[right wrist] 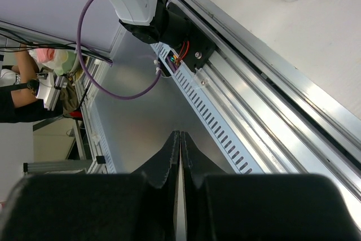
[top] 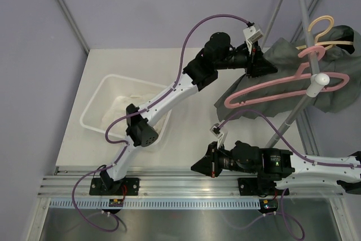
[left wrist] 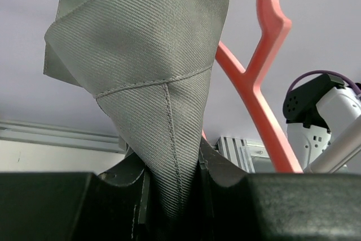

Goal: Remove the skirt from the hanger

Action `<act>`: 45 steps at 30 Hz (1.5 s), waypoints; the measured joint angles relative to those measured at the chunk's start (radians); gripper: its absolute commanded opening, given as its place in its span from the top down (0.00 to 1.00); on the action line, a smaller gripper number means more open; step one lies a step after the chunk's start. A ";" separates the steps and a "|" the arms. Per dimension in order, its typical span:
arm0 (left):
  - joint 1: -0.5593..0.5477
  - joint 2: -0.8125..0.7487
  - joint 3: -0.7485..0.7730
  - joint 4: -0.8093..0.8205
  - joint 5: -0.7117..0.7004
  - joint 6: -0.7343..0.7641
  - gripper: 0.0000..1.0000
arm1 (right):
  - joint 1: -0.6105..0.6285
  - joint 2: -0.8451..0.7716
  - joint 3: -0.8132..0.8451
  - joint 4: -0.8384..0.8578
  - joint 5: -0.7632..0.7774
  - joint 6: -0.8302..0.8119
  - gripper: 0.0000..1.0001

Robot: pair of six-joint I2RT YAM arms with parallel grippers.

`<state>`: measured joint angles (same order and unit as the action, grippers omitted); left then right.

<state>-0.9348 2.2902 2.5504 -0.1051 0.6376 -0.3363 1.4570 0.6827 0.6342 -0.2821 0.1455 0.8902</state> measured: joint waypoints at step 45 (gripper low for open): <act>0.367 -0.354 -0.626 -0.179 -0.004 0.007 1.00 | 0.000 0.240 0.117 0.053 -0.039 -0.052 0.89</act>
<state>-0.5678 1.9358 1.9240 -0.2840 0.6338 -0.3290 1.4570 0.9226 0.7517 -0.2287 0.1066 0.8379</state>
